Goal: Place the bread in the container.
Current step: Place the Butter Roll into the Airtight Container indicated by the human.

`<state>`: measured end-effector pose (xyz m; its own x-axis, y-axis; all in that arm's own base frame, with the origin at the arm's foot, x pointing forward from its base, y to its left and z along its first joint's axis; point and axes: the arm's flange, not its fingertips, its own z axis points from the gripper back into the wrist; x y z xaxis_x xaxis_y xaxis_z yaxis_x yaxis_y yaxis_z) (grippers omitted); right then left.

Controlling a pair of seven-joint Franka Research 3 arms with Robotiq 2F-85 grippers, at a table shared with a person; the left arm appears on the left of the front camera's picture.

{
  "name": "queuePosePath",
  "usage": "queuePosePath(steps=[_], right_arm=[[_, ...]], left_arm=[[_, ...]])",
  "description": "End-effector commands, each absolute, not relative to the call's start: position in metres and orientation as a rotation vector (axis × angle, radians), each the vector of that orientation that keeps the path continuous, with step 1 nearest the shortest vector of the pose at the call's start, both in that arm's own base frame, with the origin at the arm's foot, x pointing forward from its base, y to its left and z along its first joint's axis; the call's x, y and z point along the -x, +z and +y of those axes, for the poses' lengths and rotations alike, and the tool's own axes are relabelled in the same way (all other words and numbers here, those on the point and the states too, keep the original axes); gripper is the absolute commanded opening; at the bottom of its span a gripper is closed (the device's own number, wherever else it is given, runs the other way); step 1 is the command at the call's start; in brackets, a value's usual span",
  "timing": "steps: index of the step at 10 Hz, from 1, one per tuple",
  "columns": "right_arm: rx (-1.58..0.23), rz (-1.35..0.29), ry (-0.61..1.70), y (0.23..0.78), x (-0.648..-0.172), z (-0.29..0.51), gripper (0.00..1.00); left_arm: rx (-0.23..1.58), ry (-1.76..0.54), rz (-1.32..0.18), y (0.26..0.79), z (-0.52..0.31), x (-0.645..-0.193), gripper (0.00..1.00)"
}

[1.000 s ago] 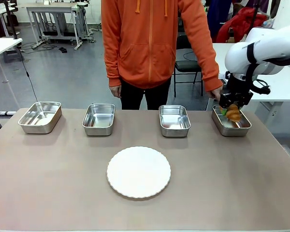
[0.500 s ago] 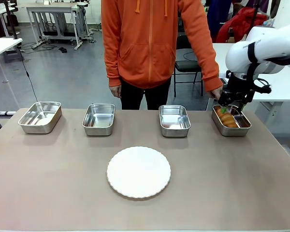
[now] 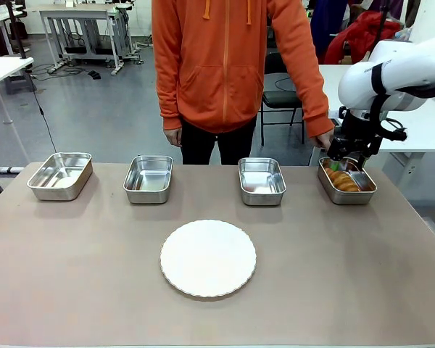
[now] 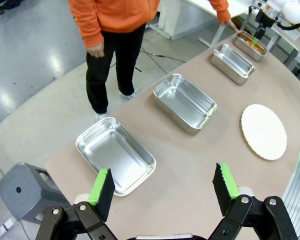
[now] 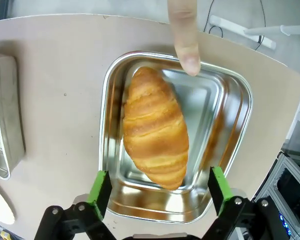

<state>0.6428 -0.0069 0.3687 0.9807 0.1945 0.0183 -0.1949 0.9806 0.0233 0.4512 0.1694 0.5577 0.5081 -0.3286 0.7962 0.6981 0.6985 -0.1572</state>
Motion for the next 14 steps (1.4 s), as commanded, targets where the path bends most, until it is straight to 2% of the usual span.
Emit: queuePosePath(steps=[1,5,9,11,14], right_arm=[[-0.022,-0.03,0.198,0.37,-0.644,-0.007,1.0],[-0.025,-0.016,0.196,0.369,-0.643,-0.007,1.0],[0.008,-0.264,0.064,0.431,-0.567,0.027,1.0],[-0.037,-0.283,0.008,0.447,-0.531,0.056,1.0],[-0.021,-0.294,0.053,0.451,-0.473,0.097,1.0]], left_arm=[[0.51,-0.657,-0.838,0.559,0.169,-0.451,1.0],[0.51,-0.657,-0.838,0.559,0.169,-0.451,1.0],[0.51,-0.657,-0.838,0.559,0.169,-0.451,1.0],[0.51,-0.657,-0.838,0.559,0.169,-0.451,1.0],[0.51,-0.657,-0.838,0.559,0.169,-0.451,1.0]])
